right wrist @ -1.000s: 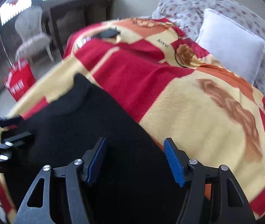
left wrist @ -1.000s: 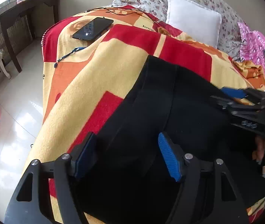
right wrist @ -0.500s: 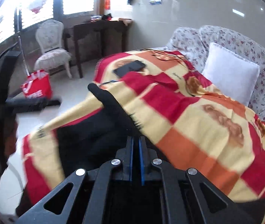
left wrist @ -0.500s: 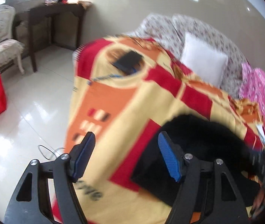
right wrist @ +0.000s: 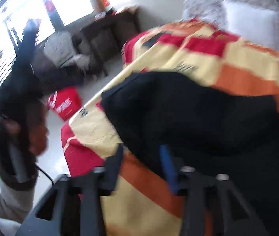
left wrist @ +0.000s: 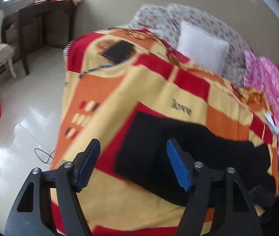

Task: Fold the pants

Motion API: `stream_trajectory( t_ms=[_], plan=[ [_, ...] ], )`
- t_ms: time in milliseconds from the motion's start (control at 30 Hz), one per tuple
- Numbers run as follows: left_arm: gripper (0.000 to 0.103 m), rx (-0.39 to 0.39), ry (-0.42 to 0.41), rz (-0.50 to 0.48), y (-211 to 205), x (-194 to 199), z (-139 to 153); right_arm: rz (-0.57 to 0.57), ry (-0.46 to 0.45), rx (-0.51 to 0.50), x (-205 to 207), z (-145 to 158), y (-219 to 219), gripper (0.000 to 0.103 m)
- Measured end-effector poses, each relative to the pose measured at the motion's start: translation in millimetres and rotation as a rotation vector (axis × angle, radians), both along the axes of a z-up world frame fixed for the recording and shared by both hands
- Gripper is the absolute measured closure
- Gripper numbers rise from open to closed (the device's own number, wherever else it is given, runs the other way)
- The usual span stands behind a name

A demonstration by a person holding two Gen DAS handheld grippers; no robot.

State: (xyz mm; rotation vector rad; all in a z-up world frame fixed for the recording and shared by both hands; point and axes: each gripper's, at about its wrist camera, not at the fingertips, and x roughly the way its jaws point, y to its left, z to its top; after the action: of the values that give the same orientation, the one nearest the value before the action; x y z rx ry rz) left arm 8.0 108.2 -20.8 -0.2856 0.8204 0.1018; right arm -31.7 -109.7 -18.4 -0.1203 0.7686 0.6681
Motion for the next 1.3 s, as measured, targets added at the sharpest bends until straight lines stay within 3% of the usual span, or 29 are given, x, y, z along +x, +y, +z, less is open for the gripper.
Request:
stream_trajectory(
  t_ms=[133, 267, 367, 533, 633, 700, 900, 1000, 1100, 1200, 1267, 1300],
  plan=[
    [0.033, 0.003, 0.010, -0.029, -18, 6, -7, -0.266, -0.051, 0.008, -6, 19, -97, 0.053],
    [0.033, -0.012, 0.037, -0.039, -30, 14, -19, -0.617, -0.034, 0.044, 7, 19, -217, 0.051],
    [0.033, 0.004, 0.056, -0.034, -34, 18, -26, -0.774, 0.017, 0.092, 21, 9, -276, 0.051],
    [0.031, 0.026, 0.075, -0.031, -39, 22, -30, -0.819, 0.048, 0.194, 46, 0, -301, 0.053],
    [0.031, 0.030, 0.077, -0.027, -39, 22, -30, -0.832, 0.031, 0.199, 59, -1, -298, 0.096],
    [0.031, 0.028, 0.074, -0.029, -37, 19, -27, -0.830, 0.001, 0.229, 49, 7, -298, 0.099],
    [0.031, 0.031, 0.044, -0.041, -32, 11, -15, -0.792, -0.133, 0.186, -45, 53, -297, 0.099],
    [0.030, 0.047, 0.058, -0.049, -34, 12, -20, -0.812, -0.071, 0.141, -70, 38, -304, 0.098],
    [0.030, 0.059, 0.086, -0.046, -36, 12, -30, -0.842, 0.016, 0.079, -60, 2, -308, 0.094],
    [0.030, 0.070, 0.084, -0.044, -33, 6, -28, -0.860, 0.044, 0.040, -60, -7, -313, 0.079],
    [0.030, 0.072, 0.074, -0.034, -28, 3, -23, -0.885, 0.014, -0.038, -67, 3, -312, 0.062],
    [0.030, 0.073, 0.070, -0.027, -25, 2, -21, -0.891, -0.009, -0.073, -70, 10, -310, 0.061]
  ],
)
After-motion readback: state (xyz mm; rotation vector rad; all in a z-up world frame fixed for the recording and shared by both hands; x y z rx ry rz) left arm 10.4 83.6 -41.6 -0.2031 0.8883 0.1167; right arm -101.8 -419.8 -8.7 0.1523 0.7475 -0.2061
